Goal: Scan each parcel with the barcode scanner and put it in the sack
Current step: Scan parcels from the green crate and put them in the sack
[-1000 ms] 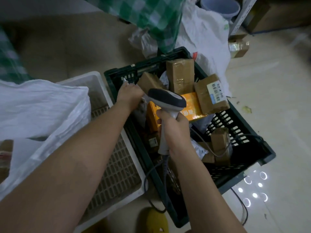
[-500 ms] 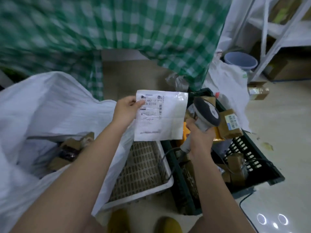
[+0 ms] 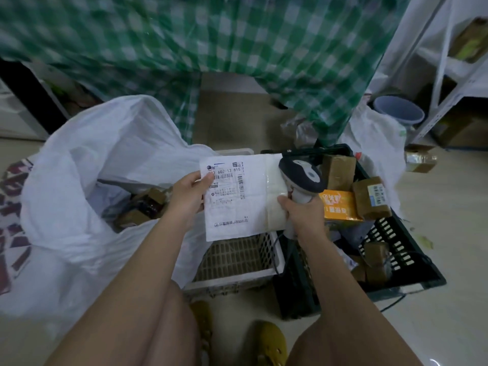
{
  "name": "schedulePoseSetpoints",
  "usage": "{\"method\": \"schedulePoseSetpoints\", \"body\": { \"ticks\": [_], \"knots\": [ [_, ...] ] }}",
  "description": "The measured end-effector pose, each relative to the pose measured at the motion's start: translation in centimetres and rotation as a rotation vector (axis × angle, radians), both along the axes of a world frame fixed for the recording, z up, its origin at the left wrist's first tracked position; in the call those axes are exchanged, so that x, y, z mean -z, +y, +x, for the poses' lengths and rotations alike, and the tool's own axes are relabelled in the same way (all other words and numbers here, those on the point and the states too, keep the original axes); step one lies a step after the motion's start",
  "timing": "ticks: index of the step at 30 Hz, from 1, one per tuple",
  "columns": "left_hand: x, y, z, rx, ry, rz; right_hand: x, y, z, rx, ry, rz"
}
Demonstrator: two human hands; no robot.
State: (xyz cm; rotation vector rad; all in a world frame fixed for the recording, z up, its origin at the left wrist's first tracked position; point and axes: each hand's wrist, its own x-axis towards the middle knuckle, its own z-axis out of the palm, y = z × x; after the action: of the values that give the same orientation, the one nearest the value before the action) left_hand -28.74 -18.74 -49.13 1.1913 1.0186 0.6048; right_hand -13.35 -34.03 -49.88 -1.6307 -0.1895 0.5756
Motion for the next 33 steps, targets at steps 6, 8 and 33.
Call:
{"method": "schedulePoseSetpoints", "body": {
  "ticks": [6,8,33],
  "knots": [
    [0.9,0.3,-1.0,0.211,0.161,0.021,0.1,0.7,0.2,-0.004,-0.072,-0.028],
    [1.0,0.4,-0.9,0.157,0.135,0.05,0.1,0.9,0.0,0.023,-0.081,-0.003],
    [2.8,1.0,0.8,-0.014,0.091,0.033,-0.8,0.3,-4.8,-0.423,-0.183,-0.054]
  ]
}}
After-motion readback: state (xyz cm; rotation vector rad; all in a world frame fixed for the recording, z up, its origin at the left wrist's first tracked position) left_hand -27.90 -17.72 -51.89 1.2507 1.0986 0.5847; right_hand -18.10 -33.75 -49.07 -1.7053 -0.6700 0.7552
